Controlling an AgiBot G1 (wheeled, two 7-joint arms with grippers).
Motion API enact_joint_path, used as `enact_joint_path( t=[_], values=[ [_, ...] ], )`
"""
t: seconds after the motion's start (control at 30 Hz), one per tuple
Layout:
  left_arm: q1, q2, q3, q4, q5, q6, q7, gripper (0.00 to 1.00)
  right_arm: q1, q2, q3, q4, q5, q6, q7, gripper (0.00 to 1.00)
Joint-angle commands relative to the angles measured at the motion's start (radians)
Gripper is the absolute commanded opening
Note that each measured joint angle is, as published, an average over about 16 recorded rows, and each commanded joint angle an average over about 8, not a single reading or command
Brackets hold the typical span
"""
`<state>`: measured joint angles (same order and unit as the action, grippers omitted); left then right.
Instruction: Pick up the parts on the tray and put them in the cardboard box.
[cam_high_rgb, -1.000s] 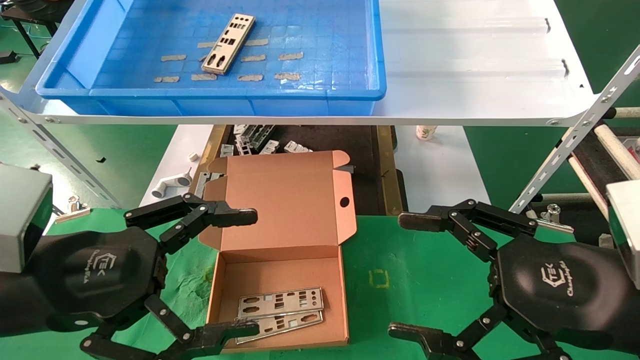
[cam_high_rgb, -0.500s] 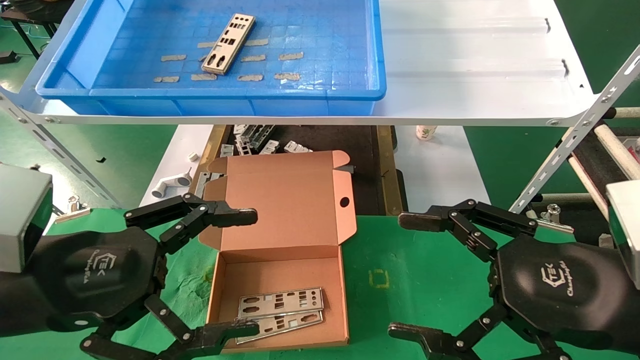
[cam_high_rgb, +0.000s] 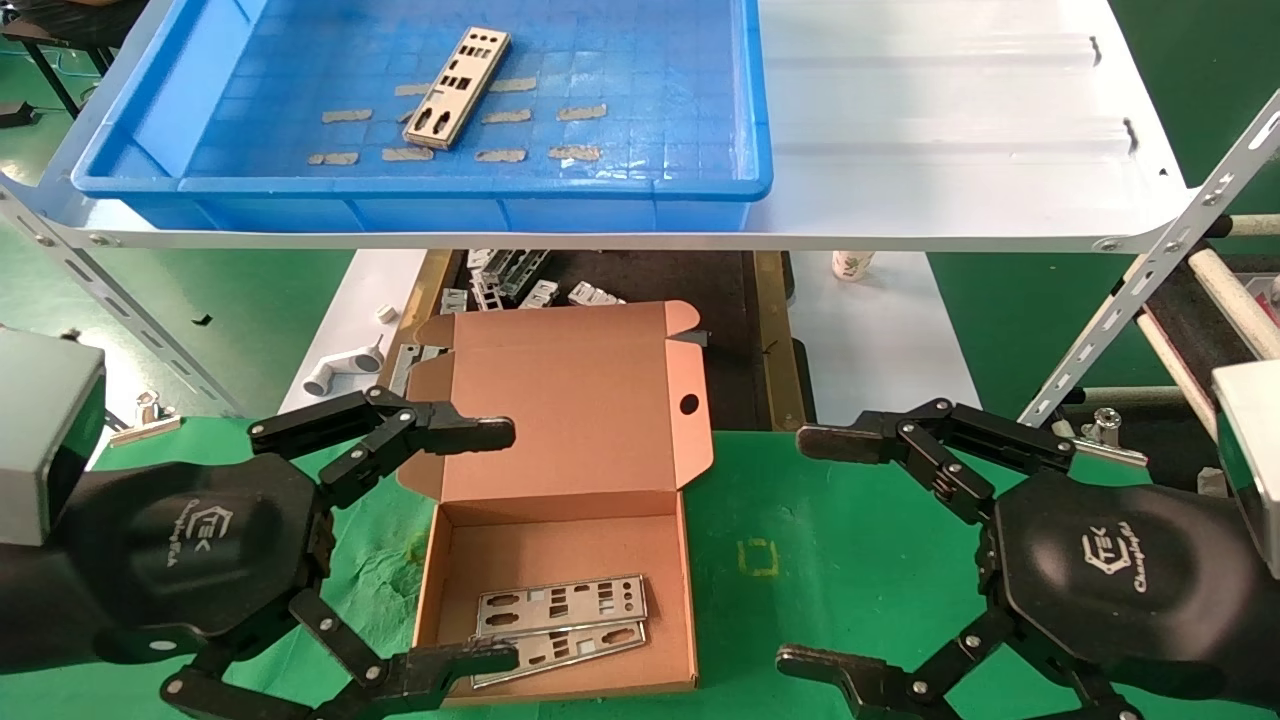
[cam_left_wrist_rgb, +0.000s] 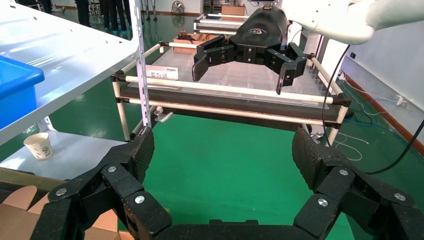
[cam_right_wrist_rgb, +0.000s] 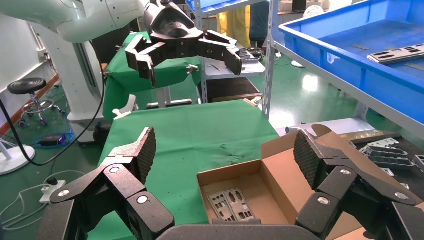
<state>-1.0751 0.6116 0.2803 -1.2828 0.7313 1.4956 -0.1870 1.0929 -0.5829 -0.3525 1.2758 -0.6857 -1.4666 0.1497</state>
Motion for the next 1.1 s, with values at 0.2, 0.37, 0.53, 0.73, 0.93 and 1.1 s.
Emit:
enact_joint_path(
  t=[0.2, 0.37, 0.53, 0.73, 0.93, 1.1],
  values=[
    [0.0, 0.0, 0.0, 0.0, 0.0, 0.0, 0.0, 1.0, 0.0, 0.0, 0.0, 0.0, 0.0, 0.0, 0.0, 1.0],
    [0.0, 0.0, 0.0, 0.0, 0.0, 0.0, 0.0, 1.0, 0.0, 0.0, 0.0, 0.0, 0.0, 0.0, 0.0, 1.0],
    [0.0, 0.0, 0.0, 0.0, 0.0, 0.0, 0.0, 1.0, 0.0, 0.0, 0.0, 0.0, 0.0, 0.0, 0.0, 1.0],
    [0.0, 0.0, 0.0, 0.0, 0.0, 0.0, 0.0, 1.0, 0.0, 0.0, 0.0, 0.0, 0.0, 0.0, 0.0, 1.0],
    [0.0, 0.0, 0.0, 0.0, 0.0, 0.0, 0.0, 1.0, 0.0, 0.0, 0.0, 0.0, 0.0, 0.0, 0.0, 1.0],
    [0.0, 0.0, 0.0, 0.0, 0.0, 0.0, 0.0, 1.0, 0.0, 0.0, 0.0, 0.0, 0.0, 0.0, 0.0, 1.0]
  ],
)
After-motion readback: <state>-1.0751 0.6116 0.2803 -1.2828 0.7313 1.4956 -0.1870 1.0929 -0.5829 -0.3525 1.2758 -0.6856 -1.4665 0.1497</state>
